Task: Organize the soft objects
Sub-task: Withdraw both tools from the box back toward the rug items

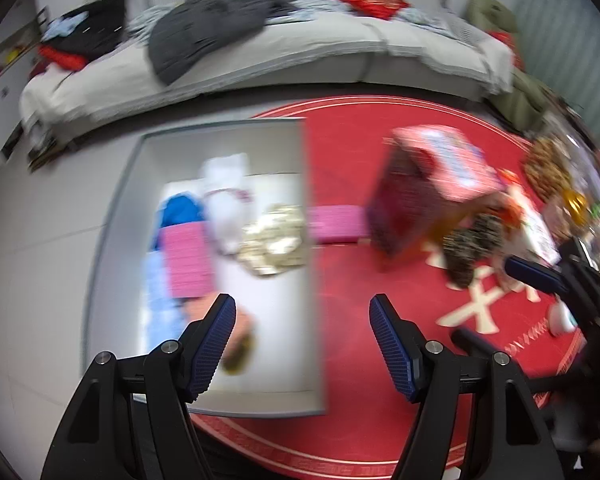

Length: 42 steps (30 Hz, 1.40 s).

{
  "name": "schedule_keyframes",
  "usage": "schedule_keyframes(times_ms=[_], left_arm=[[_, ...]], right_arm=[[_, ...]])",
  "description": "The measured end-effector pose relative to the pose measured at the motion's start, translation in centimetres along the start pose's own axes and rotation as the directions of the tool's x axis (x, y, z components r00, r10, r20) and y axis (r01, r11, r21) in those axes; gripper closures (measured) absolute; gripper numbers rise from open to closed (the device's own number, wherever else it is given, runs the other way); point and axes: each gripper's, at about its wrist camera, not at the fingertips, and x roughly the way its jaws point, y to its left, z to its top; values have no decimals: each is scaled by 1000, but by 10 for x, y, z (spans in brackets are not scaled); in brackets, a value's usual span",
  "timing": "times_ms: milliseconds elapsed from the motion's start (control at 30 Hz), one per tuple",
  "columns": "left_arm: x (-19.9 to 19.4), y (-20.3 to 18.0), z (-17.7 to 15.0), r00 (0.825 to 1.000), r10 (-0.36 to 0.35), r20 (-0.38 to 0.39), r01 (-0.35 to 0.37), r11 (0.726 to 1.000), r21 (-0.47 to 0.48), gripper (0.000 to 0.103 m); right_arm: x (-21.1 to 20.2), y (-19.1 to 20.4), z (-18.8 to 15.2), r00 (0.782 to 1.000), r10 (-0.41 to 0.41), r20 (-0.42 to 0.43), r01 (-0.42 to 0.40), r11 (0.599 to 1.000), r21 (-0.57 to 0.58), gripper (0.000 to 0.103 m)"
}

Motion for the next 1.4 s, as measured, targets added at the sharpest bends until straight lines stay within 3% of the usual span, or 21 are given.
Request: schedule_keyframes(times_ms=[233,433,567,733,867,933,1000,1067,1133,1200,1300,1333,1367,1400], left_arm=[[15,-61,-3,997,-78,-23,79,995,60,32],[41,-76,-18,993,-94,-69,98,994,53,32],[53,-75,-27,990,-96,-104,101,994,39,32],[58,-68,-26,988,-101,-113,104,994,24,32],[64,-69,-21,986,-115,-121,119,992,31,32],[66,-70,-19,985,-121,-120,125,992,32,32],[68,-69,-18,984,-131,-118,135,991,27,32],[69,-65,-20,984,-135,-120,138,990,18,32],[69,-64,-23,984,-132,-122,136,991,23,32],[68,-65,-25,983,-138,-124,142,989,26,32],[69,-68,-29,981,-148,-129,154,987,38,32],[69,-70,-29,981,-148,-128,155,987,46,32],[68,-72,-29,980,-153,-125,160,986,49,32],[68,-73,-27,979,-162,-120,169,984,51,32]], right_arm=[[23,-91,-46,995,-79,-67,92,973,213,24],[26,-133,-42,997,-76,3,71,945,318,24],[40,-134,-20,997,-78,17,74,983,168,24],[76,-124,-13,996,-55,-66,56,998,11,24],[101,-112,-22,983,-154,-100,143,984,-109,22],[104,-102,-25,978,-182,-104,163,972,-169,27],[99,-97,-28,977,-194,-89,174,965,-197,44],[94,-91,-30,981,-176,-85,155,964,-215,53],[94,-83,-35,983,-163,-82,138,960,-245,52],[99,-74,-41,974,-218,-54,192,932,-307,31],[110,-75,-45,974,-215,-67,185,934,-305,27],[111,-78,-45,979,-196,-60,171,943,-284,28],[113,-81,-44,982,-173,-76,147,953,-264,35],[112,-84,-43,986,-142,-92,117,964,-237,50]])
